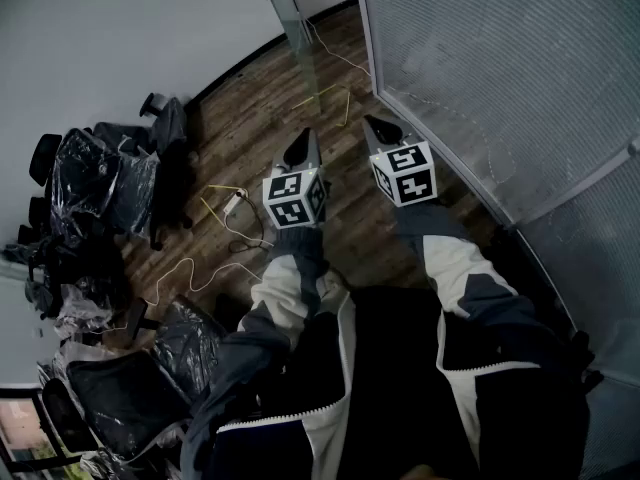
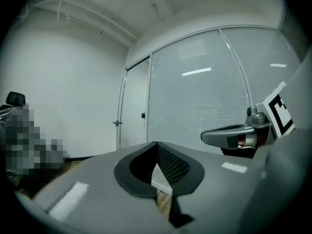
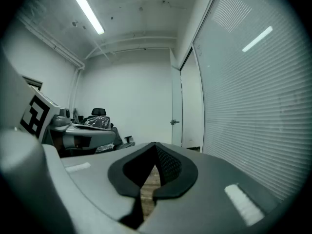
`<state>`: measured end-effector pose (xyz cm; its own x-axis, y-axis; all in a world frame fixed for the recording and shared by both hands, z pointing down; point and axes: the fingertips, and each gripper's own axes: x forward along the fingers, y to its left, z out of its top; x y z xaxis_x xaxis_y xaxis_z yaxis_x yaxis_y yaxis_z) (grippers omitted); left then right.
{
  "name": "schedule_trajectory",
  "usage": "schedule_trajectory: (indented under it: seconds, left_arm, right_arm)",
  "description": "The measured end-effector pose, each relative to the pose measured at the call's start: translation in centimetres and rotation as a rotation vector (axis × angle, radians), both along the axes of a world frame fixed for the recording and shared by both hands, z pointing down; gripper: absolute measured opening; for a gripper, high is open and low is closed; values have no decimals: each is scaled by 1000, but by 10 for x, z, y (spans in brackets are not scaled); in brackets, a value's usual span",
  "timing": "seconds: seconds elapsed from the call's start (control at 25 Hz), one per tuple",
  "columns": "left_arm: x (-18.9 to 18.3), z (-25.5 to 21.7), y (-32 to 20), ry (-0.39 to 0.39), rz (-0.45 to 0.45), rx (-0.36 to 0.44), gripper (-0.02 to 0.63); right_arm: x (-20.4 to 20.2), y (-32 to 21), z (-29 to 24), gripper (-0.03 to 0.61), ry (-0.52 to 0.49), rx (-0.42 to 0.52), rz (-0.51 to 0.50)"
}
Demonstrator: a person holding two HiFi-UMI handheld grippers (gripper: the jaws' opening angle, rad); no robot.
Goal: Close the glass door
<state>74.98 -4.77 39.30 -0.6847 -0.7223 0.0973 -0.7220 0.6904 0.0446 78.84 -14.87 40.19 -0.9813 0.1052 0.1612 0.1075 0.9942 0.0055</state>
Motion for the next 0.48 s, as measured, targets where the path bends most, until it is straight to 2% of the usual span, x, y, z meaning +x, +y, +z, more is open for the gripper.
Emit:
schedule_trajectory:
  seconds: [0.48]
  left_arm:
    - [-8, 3, 8, -4, -18, 1, 3]
  right_arm:
    - [-3, 8, 9, 4, 8, -44, -23]
